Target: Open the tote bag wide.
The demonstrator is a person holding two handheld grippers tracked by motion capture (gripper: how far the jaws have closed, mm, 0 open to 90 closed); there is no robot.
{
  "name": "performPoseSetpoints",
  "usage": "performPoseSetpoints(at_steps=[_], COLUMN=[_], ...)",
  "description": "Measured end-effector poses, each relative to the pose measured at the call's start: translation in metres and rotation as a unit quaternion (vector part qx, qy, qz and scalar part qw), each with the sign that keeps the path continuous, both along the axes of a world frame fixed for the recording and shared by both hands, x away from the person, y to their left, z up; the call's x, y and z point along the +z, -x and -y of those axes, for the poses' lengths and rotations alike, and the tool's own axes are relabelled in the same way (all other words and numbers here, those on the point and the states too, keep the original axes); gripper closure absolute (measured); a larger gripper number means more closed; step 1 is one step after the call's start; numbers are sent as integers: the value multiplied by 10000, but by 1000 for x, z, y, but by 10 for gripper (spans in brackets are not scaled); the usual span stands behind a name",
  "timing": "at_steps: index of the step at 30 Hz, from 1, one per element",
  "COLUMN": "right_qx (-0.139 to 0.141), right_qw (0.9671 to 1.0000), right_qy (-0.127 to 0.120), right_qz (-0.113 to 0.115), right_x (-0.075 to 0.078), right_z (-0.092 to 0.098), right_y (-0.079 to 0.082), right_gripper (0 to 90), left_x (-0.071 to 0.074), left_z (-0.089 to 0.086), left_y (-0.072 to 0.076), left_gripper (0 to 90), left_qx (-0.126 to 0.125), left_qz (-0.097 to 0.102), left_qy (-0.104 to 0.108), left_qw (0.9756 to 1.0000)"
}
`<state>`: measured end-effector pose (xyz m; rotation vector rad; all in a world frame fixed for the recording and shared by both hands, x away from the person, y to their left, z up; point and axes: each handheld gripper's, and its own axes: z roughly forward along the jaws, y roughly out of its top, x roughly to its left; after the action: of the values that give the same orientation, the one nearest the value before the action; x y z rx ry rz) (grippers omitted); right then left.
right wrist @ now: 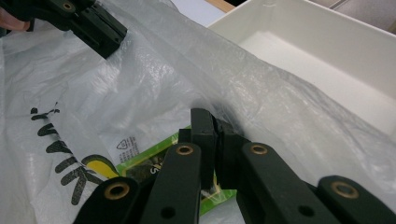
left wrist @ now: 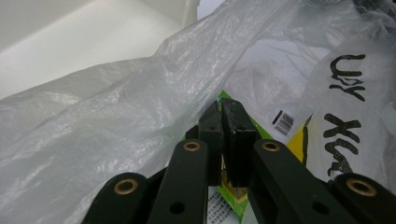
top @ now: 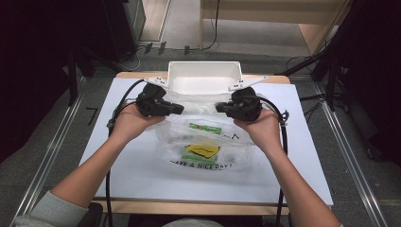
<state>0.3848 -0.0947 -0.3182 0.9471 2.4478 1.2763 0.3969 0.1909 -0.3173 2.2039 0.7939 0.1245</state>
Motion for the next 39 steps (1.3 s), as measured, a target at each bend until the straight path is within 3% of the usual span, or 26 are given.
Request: performPoseSetpoints(at_steps=[11, 19, 32, 39], right_qx=[-125, -184, -340, -377], right_qw=[9999, 9996, 9990, 9982], right_qy=[-36, -22, -17, -37], right_qz=[-47, -229, -275, -474], right_x=[-19, -34, -63, -78], right_z=[1, 1, 7, 9], right_y=[1, 1, 5, 9], right_gripper=[898, 899, 900, 900], left_x=[-15, -29, -55, -68], left_z=[-2, -3, -6, -6], left_y=[2, 5, 10, 13], left_gripper=[883, 883, 883, 882], left_qx=[172, 322, 392, 415], left_qz=[-8, -43, -267, -406], left_qy=[119, 122, 70, 59], left_qw=[9998, 9994, 9989, 9983])
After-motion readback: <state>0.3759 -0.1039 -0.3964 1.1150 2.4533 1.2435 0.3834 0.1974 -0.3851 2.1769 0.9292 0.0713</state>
